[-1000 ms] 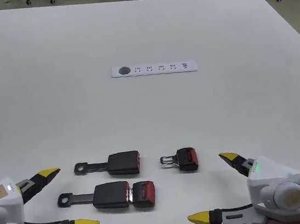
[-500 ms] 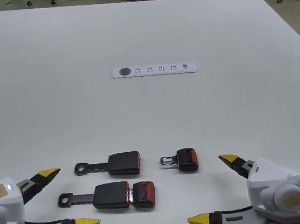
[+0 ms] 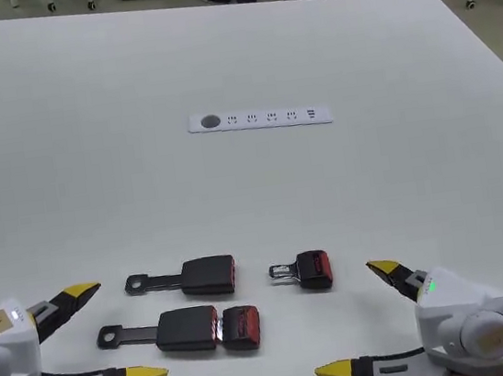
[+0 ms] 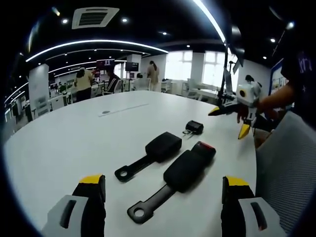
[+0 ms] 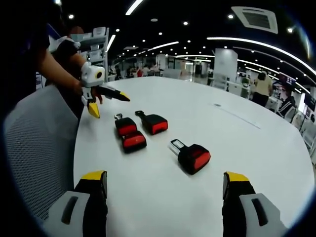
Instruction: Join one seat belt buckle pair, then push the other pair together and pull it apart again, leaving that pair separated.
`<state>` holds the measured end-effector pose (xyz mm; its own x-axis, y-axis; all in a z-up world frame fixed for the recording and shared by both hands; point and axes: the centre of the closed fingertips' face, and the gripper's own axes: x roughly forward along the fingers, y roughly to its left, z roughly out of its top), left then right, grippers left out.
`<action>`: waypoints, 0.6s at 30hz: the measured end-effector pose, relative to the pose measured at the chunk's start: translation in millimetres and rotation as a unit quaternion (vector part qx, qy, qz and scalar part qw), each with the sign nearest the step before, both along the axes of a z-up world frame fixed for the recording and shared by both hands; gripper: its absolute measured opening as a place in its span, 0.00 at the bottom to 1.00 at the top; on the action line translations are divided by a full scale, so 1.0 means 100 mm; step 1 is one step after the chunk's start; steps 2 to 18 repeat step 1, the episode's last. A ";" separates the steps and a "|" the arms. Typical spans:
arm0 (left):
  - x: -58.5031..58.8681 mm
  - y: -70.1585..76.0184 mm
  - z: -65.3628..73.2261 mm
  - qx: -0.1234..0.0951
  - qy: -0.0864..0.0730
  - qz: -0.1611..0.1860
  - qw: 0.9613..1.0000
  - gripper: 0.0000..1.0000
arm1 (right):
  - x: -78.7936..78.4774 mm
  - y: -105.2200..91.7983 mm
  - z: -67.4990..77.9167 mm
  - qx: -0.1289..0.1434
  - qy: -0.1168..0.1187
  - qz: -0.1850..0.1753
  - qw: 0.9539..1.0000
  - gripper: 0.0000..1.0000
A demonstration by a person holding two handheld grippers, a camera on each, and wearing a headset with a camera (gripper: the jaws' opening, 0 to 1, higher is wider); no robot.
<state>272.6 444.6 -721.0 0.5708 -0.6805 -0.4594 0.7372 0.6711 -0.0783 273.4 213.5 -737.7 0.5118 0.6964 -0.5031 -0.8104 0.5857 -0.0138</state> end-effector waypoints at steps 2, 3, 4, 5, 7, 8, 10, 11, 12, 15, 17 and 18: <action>0.00 0.00 0.00 0.000 0.001 0.000 1.000 1.00 | 0.00 0.00 0.00 0.000 -0.001 0.000 1.000 0.99; 0.00 0.00 0.00 0.000 0.001 0.000 1.000 1.00 | 0.00 0.00 0.00 0.000 -0.001 0.000 1.000 0.99; 0.00 0.00 0.00 0.000 0.001 0.000 1.000 1.00 | 0.00 0.00 0.00 0.000 -0.001 0.000 1.000 0.99; 0.00 0.00 0.00 0.000 0.001 0.000 1.000 1.00 | 0.00 0.00 0.00 0.000 -0.001 0.000 1.000 0.99; 0.00 0.00 0.00 0.000 0.001 0.000 1.000 1.00 | 0.00 0.00 0.00 0.000 -0.001 0.000 1.000 0.99; 0.00 0.00 0.00 0.000 0.001 0.000 1.000 1.00 | 0.00 0.00 0.00 0.000 -0.001 0.000 1.000 0.99; 0.00 0.00 0.00 0.000 0.001 0.000 1.000 1.00 | 0.00 0.00 0.00 0.000 -0.001 0.000 1.000 0.99; 0.00 0.00 0.00 0.000 0.001 0.000 1.000 1.00 | 0.00 0.00 0.00 0.000 -0.001 0.000 1.000 0.99; 0.00 0.00 0.00 0.000 0.001 0.000 1.000 1.00 | 0.00 0.00 0.00 0.000 -0.001 0.000 1.000 0.99; 0.00 0.00 0.00 0.000 0.001 0.000 1.000 1.00 | 0.00 0.00 0.00 0.000 -0.001 0.000 1.000 0.99; 0.00 0.00 0.00 0.000 0.001 0.000 1.000 1.00 | 0.00 0.00 0.00 0.000 -0.001 0.000 1.000 0.99; 0.00 0.00 0.00 0.000 0.001 0.000 1.000 1.00 | 0.00 0.00 0.00 0.000 -0.001 0.000 1.000 0.99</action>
